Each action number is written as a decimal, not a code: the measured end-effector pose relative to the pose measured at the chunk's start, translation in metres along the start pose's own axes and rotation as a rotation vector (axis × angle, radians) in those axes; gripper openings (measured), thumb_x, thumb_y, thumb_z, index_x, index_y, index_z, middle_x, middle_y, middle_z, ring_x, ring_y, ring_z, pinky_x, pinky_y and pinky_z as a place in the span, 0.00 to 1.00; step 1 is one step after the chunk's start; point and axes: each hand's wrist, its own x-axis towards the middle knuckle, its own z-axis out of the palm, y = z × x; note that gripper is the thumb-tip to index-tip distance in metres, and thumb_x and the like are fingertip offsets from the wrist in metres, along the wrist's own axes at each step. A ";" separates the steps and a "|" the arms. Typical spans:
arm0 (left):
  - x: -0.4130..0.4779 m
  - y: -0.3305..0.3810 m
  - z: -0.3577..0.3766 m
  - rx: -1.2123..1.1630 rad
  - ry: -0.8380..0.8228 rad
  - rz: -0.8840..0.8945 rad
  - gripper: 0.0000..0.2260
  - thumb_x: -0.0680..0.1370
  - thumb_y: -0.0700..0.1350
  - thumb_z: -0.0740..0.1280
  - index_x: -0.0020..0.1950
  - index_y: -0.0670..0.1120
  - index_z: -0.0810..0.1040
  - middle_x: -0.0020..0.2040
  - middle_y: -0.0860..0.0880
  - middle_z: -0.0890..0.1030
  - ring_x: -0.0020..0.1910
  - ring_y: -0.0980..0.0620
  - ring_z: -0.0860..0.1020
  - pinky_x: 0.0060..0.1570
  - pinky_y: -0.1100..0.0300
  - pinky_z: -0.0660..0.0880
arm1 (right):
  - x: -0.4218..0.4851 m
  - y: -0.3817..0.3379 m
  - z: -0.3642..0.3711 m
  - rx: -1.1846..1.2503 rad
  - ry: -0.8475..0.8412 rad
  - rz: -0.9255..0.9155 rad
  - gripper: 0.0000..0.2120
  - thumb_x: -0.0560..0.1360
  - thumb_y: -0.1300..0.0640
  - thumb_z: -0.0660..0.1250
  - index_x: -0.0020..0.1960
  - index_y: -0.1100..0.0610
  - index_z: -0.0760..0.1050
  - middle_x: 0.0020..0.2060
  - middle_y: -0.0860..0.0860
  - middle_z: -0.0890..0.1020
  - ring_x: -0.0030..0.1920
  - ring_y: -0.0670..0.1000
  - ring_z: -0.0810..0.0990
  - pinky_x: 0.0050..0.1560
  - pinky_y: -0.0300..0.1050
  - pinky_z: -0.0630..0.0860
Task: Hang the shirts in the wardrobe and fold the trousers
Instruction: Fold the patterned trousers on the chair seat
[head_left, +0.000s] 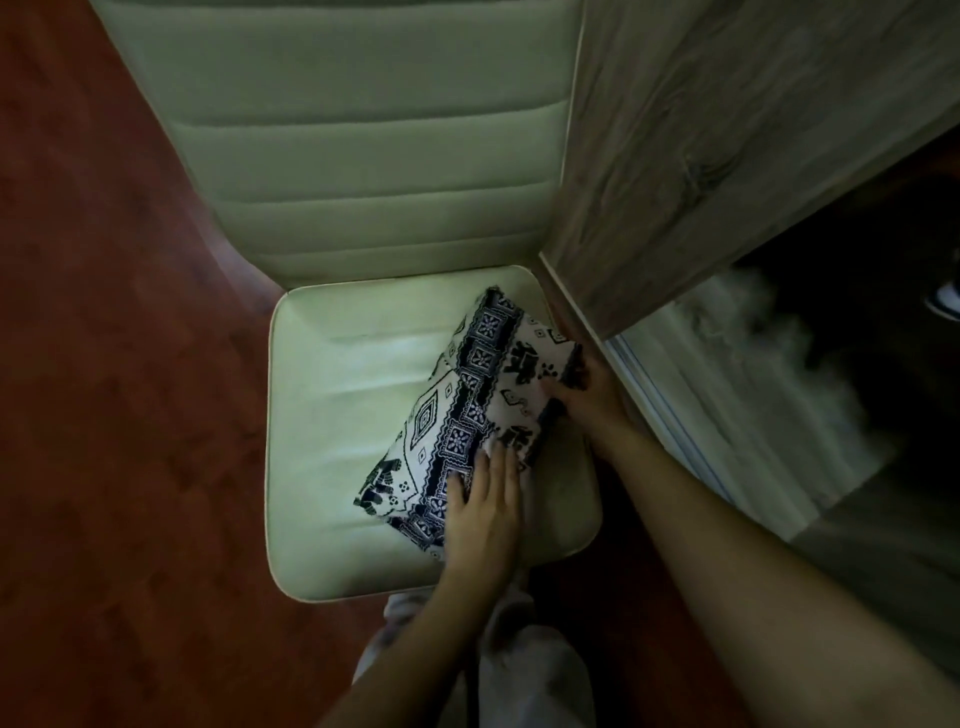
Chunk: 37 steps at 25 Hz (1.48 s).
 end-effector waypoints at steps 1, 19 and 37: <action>-0.004 -0.014 0.007 0.013 0.040 0.032 0.23 0.71 0.48 0.67 0.66 0.42 0.75 0.66 0.44 0.75 0.64 0.45 0.75 0.57 0.43 0.73 | 0.001 0.008 0.000 -0.028 0.003 0.010 0.25 0.72 0.65 0.69 0.67 0.61 0.67 0.64 0.58 0.74 0.65 0.56 0.73 0.65 0.55 0.71; 0.046 -0.143 -0.040 -0.547 0.247 -0.947 0.19 0.81 0.54 0.52 0.55 0.40 0.72 0.56 0.38 0.73 0.57 0.38 0.70 0.51 0.46 0.69 | -0.018 0.010 0.040 -0.506 0.164 -0.034 0.25 0.81 0.47 0.48 0.72 0.62 0.58 0.70 0.59 0.67 0.68 0.57 0.66 0.62 0.45 0.64; -0.022 -0.140 -0.012 -0.703 0.369 -0.701 0.15 0.75 0.59 0.59 0.40 0.47 0.67 0.37 0.48 0.72 0.37 0.46 0.73 0.37 0.54 0.69 | -0.036 0.045 0.041 -0.483 0.423 0.058 0.27 0.78 0.40 0.52 0.67 0.59 0.59 0.60 0.60 0.72 0.56 0.60 0.74 0.47 0.45 0.64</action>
